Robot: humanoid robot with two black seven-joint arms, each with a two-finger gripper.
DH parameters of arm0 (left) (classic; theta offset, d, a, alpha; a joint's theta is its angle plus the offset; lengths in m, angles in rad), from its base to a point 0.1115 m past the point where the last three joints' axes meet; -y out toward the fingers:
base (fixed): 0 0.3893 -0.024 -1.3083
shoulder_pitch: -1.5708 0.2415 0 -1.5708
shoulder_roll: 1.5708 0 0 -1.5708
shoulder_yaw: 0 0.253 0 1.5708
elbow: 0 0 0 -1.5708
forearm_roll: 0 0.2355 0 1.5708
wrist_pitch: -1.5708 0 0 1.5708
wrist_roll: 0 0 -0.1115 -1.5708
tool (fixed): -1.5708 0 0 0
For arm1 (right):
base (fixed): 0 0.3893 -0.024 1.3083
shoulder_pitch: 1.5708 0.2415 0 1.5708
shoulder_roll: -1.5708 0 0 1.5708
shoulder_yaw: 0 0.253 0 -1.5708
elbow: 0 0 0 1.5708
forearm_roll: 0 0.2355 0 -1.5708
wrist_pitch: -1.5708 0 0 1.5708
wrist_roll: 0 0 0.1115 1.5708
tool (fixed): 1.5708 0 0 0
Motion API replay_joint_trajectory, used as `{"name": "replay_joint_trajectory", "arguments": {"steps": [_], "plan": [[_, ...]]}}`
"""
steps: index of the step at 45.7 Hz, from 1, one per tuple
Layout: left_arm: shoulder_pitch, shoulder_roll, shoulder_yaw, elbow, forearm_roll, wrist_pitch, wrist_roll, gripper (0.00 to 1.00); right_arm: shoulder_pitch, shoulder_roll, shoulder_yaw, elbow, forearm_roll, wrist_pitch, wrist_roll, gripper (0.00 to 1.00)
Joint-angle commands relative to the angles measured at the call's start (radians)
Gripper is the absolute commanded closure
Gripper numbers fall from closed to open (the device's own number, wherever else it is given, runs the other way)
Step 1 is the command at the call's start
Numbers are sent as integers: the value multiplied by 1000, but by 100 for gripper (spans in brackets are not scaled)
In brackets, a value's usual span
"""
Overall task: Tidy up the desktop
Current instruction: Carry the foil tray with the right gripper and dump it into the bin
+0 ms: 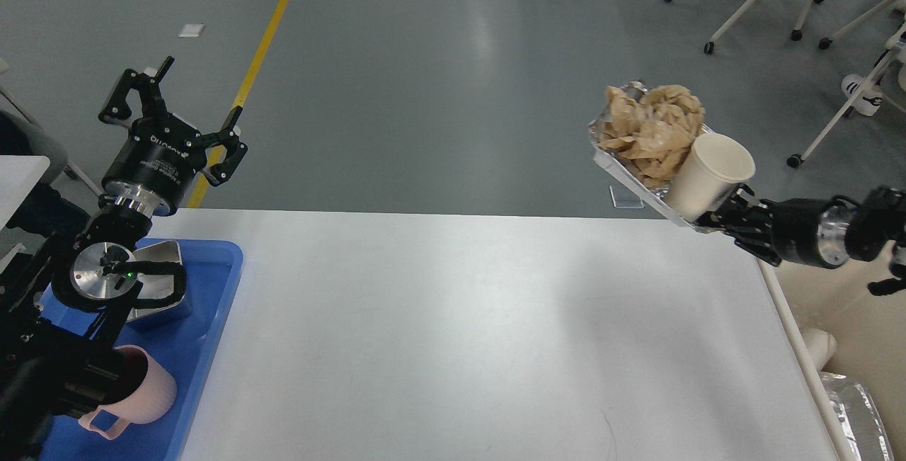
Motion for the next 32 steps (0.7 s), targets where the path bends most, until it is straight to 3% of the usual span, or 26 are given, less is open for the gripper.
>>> {"name": "replay_joint_trajectory", "arguments": {"steps": [1,13,14,17,21,32], "plan": [[30,-74,-83,23,-10,-1,2,3,-128,-97,23,-2,106,-25,16,100],[62,-168,-214,60,-71,0,4,3,-285,-173,26,-131,292,-90,32,100],[62,-168,-212,66,-71,0,4,3,-291,-171,26,-152,298,-97,32,84],[65,-168,-208,83,-71,-3,4,3,-297,-160,26,-226,314,-150,32,20],[69,-166,-203,86,-71,-6,4,3,-297,-147,24,-283,317,-241,27,0],[82,-159,-202,89,-70,2,4,3,-294,-122,20,-281,317,-267,25,0]]}}
